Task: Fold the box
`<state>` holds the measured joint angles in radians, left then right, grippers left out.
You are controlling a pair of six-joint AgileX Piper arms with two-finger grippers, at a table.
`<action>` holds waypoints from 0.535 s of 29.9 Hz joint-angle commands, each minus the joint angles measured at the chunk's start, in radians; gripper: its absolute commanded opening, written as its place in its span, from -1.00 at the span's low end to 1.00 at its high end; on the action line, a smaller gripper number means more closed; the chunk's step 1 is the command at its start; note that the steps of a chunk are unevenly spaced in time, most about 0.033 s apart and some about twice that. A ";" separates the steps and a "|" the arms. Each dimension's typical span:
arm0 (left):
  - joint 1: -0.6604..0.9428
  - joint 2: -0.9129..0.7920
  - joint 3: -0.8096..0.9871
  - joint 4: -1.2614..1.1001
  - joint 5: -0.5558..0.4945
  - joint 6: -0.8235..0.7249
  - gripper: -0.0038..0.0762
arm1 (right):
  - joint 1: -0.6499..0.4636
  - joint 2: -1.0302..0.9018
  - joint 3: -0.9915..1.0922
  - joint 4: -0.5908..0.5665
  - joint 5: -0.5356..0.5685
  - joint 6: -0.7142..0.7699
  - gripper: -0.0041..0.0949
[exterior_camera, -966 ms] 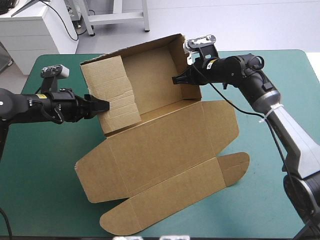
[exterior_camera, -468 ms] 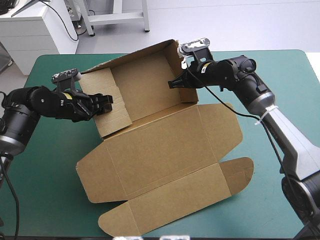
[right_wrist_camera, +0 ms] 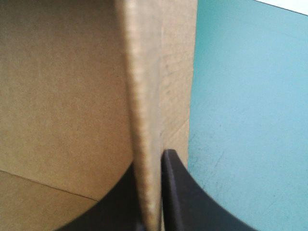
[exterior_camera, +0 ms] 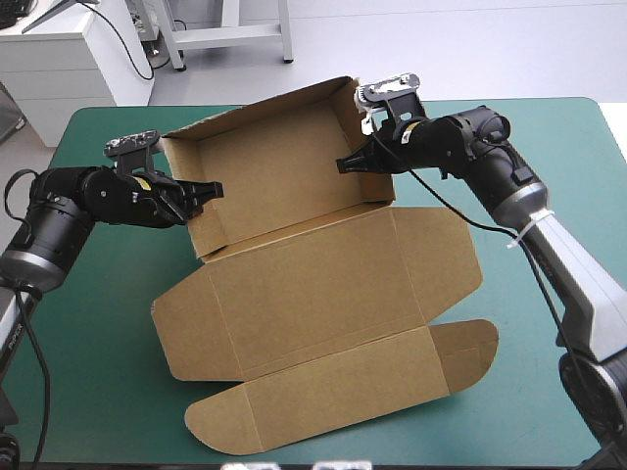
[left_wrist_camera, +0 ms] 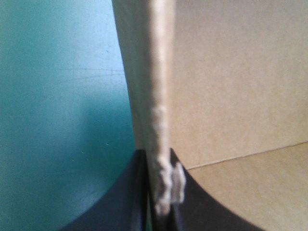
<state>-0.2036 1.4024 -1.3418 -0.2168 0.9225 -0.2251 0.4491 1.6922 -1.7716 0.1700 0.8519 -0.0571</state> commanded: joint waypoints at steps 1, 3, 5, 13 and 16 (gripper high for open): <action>-0.025 -0.023 -0.030 0.006 -0.122 0.000 -0.92 | 0.015 -0.076 -0.032 0.101 -0.008 0.001 -0.93; -0.025 -0.023 -0.032 0.008 -0.135 0.001 -0.92 | 0.015 -0.078 -0.032 0.049 0.033 0.019 -0.93; -0.025 -0.023 -0.051 0.001 -0.138 0.003 -0.92 | 0.015 -0.080 -0.032 -0.020 0.083 0.036 -0.93; -0.078 0.008 -0.202 0.001 -0.103 0.095 -0.92 | 0.015 -0.075 -0.032 -0.222 0.246 0.111 -0.93; -0.110 0.053 -0.246 0.036 -0.052 0.093 -0.92 | 0.015 -0.067 -0.032 -0.257 0.294 0.135 -0.93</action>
<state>-0.2856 1.4566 -1.5105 -0.1851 0.9602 -0.1452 0.4556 1.6686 -1.7793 -0.0544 1.0605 0.1043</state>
